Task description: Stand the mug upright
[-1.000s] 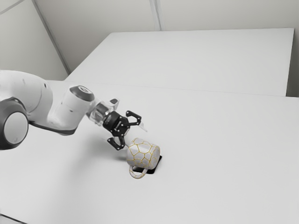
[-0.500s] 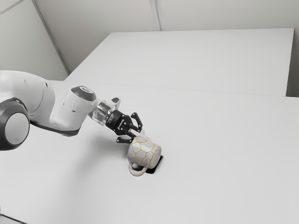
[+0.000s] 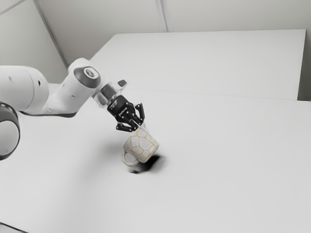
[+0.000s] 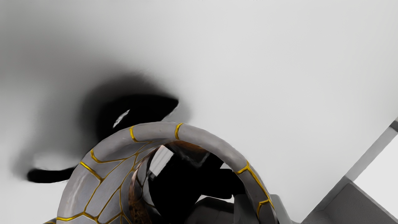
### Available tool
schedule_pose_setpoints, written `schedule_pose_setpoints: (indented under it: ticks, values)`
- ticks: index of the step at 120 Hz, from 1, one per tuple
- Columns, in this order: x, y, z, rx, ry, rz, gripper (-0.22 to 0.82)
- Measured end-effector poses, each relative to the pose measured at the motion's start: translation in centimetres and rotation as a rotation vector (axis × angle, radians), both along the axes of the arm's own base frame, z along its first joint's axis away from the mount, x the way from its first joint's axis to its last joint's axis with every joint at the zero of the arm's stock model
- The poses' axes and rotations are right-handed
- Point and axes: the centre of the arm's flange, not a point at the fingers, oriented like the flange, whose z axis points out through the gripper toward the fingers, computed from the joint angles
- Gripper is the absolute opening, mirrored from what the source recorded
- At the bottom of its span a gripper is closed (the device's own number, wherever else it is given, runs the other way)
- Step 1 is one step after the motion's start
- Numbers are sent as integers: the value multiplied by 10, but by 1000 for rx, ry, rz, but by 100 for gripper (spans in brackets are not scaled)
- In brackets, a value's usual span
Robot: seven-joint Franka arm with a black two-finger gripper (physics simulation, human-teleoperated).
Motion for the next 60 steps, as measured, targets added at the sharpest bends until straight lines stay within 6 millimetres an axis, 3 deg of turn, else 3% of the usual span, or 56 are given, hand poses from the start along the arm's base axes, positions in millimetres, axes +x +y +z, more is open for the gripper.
schedule_pose_setpoints:
  ticks: [11,29,60]
  values:
    - [-1,-11,9,201,-69,-139,-14]
    - [6,-13,22,463,-184,-300,-14]
    - [18,-14,21,643,-305,-397,-14]
